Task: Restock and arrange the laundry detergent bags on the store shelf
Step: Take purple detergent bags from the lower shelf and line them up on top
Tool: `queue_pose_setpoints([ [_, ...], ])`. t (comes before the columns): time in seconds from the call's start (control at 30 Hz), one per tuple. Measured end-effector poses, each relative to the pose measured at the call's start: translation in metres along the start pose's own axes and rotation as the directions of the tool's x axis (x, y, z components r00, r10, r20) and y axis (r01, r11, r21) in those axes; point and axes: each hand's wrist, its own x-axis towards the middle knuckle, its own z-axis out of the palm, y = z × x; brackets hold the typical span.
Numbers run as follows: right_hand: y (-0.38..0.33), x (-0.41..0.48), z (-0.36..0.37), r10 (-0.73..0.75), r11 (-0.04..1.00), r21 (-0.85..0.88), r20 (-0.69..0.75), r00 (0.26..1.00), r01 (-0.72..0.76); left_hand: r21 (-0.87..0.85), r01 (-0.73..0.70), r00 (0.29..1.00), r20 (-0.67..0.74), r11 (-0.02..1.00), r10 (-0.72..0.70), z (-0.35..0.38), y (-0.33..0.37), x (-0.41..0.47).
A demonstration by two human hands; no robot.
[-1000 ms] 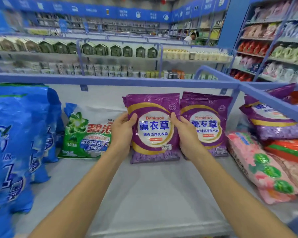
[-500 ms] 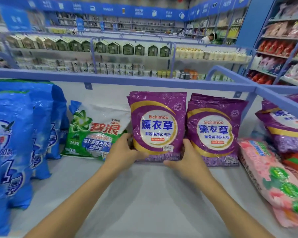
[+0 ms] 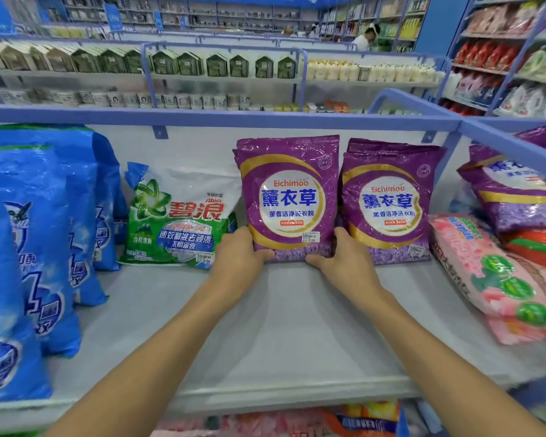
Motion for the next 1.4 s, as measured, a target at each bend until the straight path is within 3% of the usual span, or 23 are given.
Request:
queue_pose_setpoints([
  [0.23,-0.004,-0.035,0.000,-0.016,0.999,0.026,-0.065,0.998,0.018,0.179,-0.112,0.994,0.036,0.977,0.107,-0.014,-0.006,-0.029],
  [0.33,-0.004,-0.064,-0.007,-0.058,0.996,-0.070,0.002,0.998,0.058,0.201,-0.165,0.986,0.064,0.966,0.155,-0.028,-0.012,-0.065],
  [0.63,0.001,-0.188,-0.023,-0.262,0.944,-0.193,0.063,0.963,0.269,0.342,-0.244,0.955,-0.079,0.907,0.286,-0.047,-0.036,-0.210],
  [0.9,0.014,-0.269,0.002,-0.324,0.898,-0.255,0.165,0.932,0.358,0.380,-0.106,0.977,-0.134,0.919,0.168,-0.056,-0.084,-0.307],
  [1.07,0.014,-0.297,0.040,-0.314,0.915,-0.182,0.241,0.918,0.360,0.386,-0.005,0.989,-0.137,0.922,0.062,-0.064,-0.123,-0.346],
  [1.27,-0.007,-0.317,0.105,-0.268,0.940,-0.111,0.342,0.901,0.322,0.365,0.095,0.989,-0.140,0.926,-0.047,-0.078,-0.182,-0.363],
  [1.4,-0.029,-0.320,0.153,-0.184,0.974,-0.058,0.358,0.916,0.219,0.317,0.137,0.985,-0.145,0.939,-0.095,-0.090,-0.229,-0.353],
])
